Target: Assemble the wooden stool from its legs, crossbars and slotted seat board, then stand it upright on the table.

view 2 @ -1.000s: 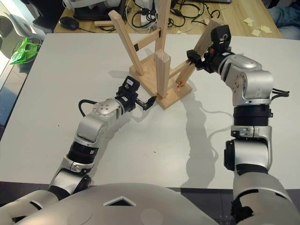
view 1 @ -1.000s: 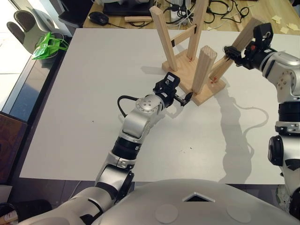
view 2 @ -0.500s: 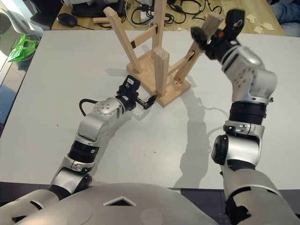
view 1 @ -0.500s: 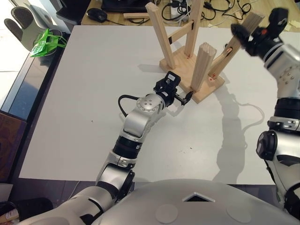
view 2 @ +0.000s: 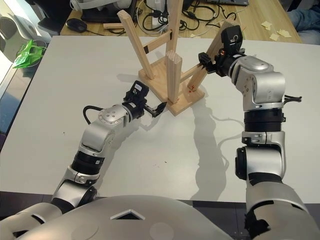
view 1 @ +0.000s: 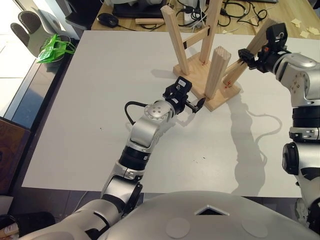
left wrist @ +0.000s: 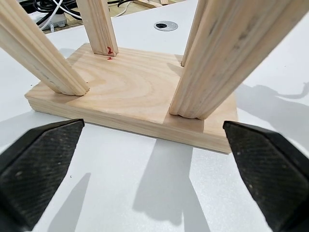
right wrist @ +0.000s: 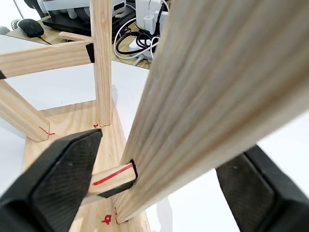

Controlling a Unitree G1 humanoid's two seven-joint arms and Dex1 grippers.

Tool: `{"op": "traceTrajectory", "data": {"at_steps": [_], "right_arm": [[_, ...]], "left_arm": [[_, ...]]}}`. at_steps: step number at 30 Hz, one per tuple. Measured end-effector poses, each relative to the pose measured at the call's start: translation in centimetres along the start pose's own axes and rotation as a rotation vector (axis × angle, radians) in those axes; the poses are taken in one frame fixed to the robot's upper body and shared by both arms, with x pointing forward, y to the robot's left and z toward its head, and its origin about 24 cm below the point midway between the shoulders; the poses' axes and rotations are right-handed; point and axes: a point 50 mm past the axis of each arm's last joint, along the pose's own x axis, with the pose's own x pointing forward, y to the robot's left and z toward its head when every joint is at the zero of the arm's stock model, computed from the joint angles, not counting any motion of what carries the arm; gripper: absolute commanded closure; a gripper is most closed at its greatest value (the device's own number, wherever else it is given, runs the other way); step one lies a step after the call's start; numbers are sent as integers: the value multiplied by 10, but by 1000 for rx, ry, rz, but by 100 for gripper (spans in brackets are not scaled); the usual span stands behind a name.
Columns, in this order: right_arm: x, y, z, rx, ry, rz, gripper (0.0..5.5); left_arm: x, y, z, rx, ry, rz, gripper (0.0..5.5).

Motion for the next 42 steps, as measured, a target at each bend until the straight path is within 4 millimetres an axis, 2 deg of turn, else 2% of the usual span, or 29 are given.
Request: {"op": "traceTrajectory", "data": {"at_steps": [5, 8, 10, 13, 17, 19, 20, 22, 23, 25, 26, 29, 34, 39, 42], "right_arm": [[0, -3, 3, 118, -176, -28, 155], [-8, -19, 16, 178, -356, -157, 155], [-23, -36, 40, 234, -539, -245, 155], [-42, -50, 66, 287, -709, -296, 155], [-63, -70, 83, 353, -810, -369, 155], [-73, -70, 94, 277, -837, -321, 155], [-74, -66, 97, 231, -841, -288, 155], [-72, -24, 114, -18, -832, -53, 155], [-70, 4, 119, -138, -817, 68, 155], [-66, 49, 117, -299, -772, 257, 155], [-64, 73, 113, -342, -750, 349, 155], [-61, 120, 102, -338, -717, 501, 155], [-55, 155, 83, -301, -630, 609, 155], [-47, 167, 69, -365, -543, 595, 155], [-41, 161, 65, -440, -514, 485, 155]], "left_arm": [[2, -1, 0, -5, 2, -2, 10], [3, -1, 1, -2, -4, -1, 10], [3, -1, 1, -2, -5, 0, 10], [4, -3, 5, 2, -22, 0, 10], [9, -12, 14, 6, -64, -12, 10], [11, -16, 21, 5, -100, -5, 10], [12, -16, 23, 6, -111, -6, 10], [11, -13, 26, 10, -128, 6, 10], [11, -10, 24, 10, -121, 16, 10], [11, -4, 20, 3, -110, 39, 10], [10, 0, 20, -3, -114, 66, 10], [7, 17, 19, -40, -128, 178, 10], [4, 28, 15, -53, -119, 231, 10], [5, 26, 15, -54, -121, 230, 10], [5, 26, 14, -54, -118, 229, 10]]}}
